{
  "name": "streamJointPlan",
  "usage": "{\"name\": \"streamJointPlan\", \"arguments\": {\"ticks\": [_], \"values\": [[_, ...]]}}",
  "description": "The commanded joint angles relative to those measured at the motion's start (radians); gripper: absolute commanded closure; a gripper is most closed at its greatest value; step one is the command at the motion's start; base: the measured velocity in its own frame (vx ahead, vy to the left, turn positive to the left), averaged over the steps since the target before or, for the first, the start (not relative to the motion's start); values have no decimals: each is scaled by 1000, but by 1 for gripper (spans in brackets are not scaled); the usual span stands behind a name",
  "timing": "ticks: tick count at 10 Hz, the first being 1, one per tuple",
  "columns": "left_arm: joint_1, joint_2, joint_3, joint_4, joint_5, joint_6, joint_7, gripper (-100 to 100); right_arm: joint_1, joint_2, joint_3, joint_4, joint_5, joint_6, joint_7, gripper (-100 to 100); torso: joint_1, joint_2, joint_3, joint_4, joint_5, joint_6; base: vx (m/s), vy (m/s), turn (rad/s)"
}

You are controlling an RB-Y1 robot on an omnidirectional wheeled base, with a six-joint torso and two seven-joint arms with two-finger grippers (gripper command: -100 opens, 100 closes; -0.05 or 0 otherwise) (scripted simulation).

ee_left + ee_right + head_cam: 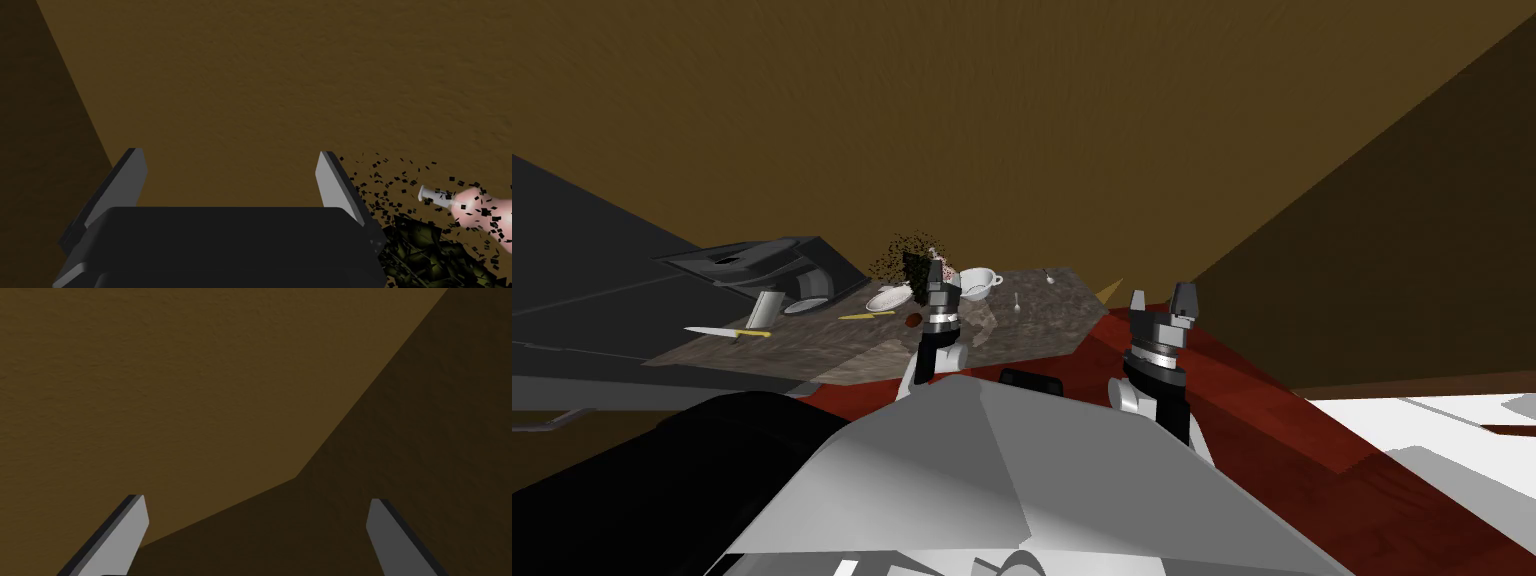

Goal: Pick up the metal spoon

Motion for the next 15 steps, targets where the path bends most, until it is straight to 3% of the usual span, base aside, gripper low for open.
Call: {"name": "streamJointPlan", "arguments": {"ticks": [1,4,8,9,10,13,14,15], "values": [[5,41,11,7,-10,1,1,-100,0,0,0,0,0,0,0,0,0,0,0,0,0,0,1,-14,-6],[25,123,52,36,-49,4,5,-100,0,0,0,0,0,0,0,0,-3,0,0,0,-1,0,-1,-52,-12],[75,207,137,112,-138,11,24,-100,0,0,0,0,0,0,0,0,-6,-1,0,0,-1,0,8,-95,-38],[90,225,162,137,-166,14,32,-100,0,0,0,0,0,0,0,0,-8,0,0,0,-2,0,14,-155,-55],[90,225,162,137,-166,14,32,-100,0,0,0,0,0,0,0,0,-10,0,0,0,-2,0,8,-102,-6],[145,277,237,222,-254,22,63,-100,0,0,0,0,0,0,0,0,-7,-1,-1,0,-1,0,23,-112,-80],[145,277,237,226,-256,22,63,-100,0,0,0,0,0,0,0,0,-9,-2,-1,0,-2,0,22,-108,-23],[166,294,262,260,-288,25,77,-100,0,0,0,0,0,0,0,0,-7,-1,-1,0,-2,0,29,-97,-66]]}}
